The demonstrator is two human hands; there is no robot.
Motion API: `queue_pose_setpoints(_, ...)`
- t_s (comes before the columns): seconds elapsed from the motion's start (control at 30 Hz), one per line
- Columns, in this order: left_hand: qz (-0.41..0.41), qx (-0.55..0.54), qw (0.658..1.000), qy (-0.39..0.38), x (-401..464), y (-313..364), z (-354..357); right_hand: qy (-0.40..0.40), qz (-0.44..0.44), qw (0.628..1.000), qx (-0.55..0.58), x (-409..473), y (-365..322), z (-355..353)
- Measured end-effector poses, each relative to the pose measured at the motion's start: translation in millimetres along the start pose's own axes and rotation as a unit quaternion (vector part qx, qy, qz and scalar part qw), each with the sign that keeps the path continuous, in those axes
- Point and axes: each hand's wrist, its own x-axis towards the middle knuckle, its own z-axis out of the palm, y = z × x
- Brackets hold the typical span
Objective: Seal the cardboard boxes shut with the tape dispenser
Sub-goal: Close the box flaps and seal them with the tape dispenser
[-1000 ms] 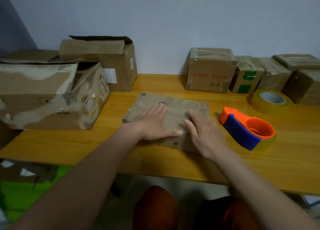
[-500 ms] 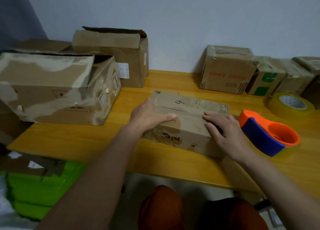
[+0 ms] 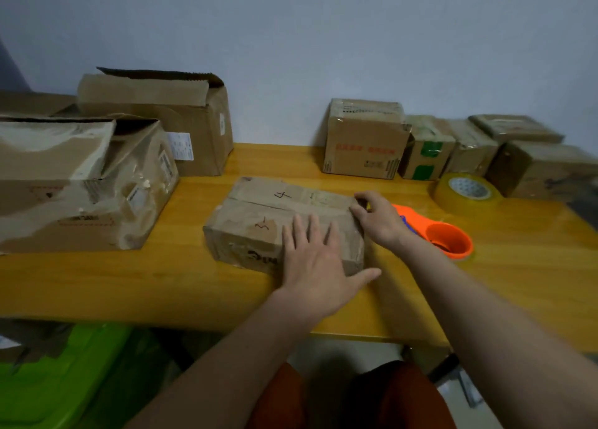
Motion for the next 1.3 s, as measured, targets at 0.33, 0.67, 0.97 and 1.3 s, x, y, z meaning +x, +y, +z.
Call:
queue_pose_setpoints(0.33,0.181,0.02,0.972,-0.152,21,-43,-13,0.112,0.021,0.993,-0.005,-86,41,0)
queue_pose_setpoints(0.67,0.165,0.048,0.977,-0.128,52,-50,-23,0.153,0.117,0.94,-0.283,-53,79,-32)
queue_pose_setpoints(0.97,0.022,-0.228,0.973,0.003,44,-26,-53,0.031,-0.012,0.999,0.034,-73,102,-93)
queue_pose_setpoints(1.3,0.082,-0.522,0.838,-0.137,43,24,-102,-0.158,-0.128,0.956,0.212,-104,76,-135)
